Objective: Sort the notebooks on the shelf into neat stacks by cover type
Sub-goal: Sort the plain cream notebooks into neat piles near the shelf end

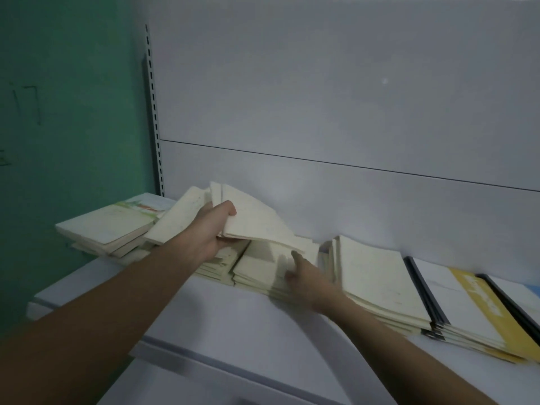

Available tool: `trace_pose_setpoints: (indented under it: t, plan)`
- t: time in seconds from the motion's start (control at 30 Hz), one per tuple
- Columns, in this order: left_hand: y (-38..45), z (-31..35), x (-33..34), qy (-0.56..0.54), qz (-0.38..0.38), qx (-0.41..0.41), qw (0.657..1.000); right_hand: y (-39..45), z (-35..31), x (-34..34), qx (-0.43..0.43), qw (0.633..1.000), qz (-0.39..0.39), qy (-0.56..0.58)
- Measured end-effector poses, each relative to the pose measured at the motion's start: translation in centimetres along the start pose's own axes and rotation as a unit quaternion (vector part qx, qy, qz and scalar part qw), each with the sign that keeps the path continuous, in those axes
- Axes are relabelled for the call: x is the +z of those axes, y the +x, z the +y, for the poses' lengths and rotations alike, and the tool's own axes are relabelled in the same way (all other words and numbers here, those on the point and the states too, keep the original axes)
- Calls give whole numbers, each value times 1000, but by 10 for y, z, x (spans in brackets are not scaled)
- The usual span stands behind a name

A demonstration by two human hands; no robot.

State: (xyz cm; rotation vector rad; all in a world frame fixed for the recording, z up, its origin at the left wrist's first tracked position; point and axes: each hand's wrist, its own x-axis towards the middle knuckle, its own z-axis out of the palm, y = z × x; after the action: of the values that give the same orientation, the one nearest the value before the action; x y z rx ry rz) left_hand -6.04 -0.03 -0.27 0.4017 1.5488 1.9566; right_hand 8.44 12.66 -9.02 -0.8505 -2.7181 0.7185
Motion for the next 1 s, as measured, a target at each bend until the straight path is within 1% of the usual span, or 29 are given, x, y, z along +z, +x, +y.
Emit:
trace_pose_setpoints:
  t: [0.07,0.1,0.13,0.17,0.2,0.27,0.33,0.37,0.43,0.5,0.6,0.67,0.73,0.77,0.8,0.83,0.87,0.93,1.0]
  plan:
    - [-4,0,1,-38,0,-7,999,-6,0,17,-54,990,-52,-122]
    - [-5,1,2,-43,2,-3,999,-8,-1,23,-73,980,-55,-178]
    - [-5,3,3,-40,6,4,999,-8,-1,25,-84,973,-44,-211]
    - [-6,4,3,-36,8,14,999,-8,-2,23,-92,974,-13,-205]
    - [-8,5,2,-34,9,24,999,-7,-3,16,-91,980,22,-174]
    - [-9,5,0,-40,9,39,998,-1,2,-3,-62,992,61,-92]
    - [-11,3,-3,-47,10,50,998,0,13,-19,-52,998,40,0]
    - [-11,2,-5,-50,12,53,997,-2,16,-21,-65,998,18,15]
    - [-10,0,-4,-56,15,55,997,-11,12,-18,-86,994,-26,-58]
    - [-9,-3,0,-62,13,50,997,-14,4,-3,-82,987,-11,-138]
    - [-9,-7,8,-55,6,41,998,-7,-10,25,-85,975,-5,-207]
    - [-9,-7,11,-46,-1,38,998,-7,-13,32,-99,965,38,-241]
    - [-9,-4,11,-50,-9,37,998,-14,-11,25,-121,960,73,-243]
    - [-8,-3,10,-59,-10,38,997,-17,-8,18,-125,965,68,-218]
    - [-7,-1,8,-72,-9,39,997,-19,-6,10,-121,976,66,-167]
    - [-6,1,7,-87,-8,40,995,-22,-2,0,-111,985,81,-99]
    - [-7,3,6,-103,-9,41,994,-22,2,-10,-96,989,113,-29]
    - [-9,7,4,-134,-26,40,990,-20,9,-31,-48,972,203,107]
    - [-12,8,3,-148,-46,34,987,-19,14,-54,-16,933,264,244]
